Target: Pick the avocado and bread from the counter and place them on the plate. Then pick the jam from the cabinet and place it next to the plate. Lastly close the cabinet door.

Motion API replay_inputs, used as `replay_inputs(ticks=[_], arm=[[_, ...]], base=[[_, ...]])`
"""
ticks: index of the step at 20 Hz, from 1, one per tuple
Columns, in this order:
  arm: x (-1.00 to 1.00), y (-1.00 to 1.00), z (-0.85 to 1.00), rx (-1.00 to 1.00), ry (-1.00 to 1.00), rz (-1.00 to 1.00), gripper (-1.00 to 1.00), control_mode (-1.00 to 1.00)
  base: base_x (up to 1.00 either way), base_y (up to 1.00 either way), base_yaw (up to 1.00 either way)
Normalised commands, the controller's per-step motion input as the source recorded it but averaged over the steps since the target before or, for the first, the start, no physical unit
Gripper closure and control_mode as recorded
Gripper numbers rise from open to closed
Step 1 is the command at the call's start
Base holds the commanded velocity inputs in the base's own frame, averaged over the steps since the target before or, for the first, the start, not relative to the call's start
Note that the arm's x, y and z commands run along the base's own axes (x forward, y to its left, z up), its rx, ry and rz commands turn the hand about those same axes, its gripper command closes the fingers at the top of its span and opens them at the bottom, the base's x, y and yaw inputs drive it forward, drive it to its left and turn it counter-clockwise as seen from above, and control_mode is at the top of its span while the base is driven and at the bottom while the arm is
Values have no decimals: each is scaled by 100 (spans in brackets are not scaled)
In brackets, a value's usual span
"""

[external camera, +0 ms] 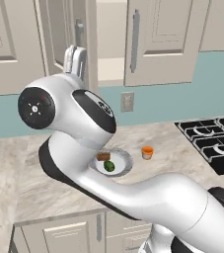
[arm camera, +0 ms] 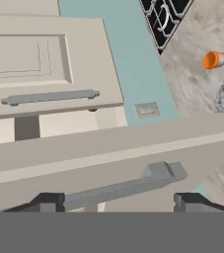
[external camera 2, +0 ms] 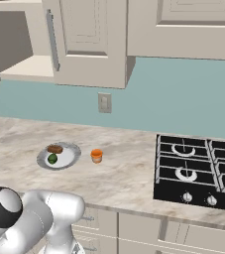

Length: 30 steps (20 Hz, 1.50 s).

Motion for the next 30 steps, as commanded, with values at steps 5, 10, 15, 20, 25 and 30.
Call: replay_inputs(ticks=[5, 10, 15, 20, 25, 30], arm=[[39, -32, 0, 0, 0, -1, -100, -100], [48, -28, 0, 0, 0, -3, -100, -100], [60, -18, 0, 0, 0, -8, -100, -100], [57, -7, 0, 0, 0, -10, -100, -100], [53, -2, 0, 0, 0, -9, -100, -100], [65, -6, 0, 0, 0, -8, -100, -100]], base=[[0, 0, 0], [0, 0, 0], [0, 0, 0], [0, 0, 0], [0, 0, 0], [0, 0, 0]])
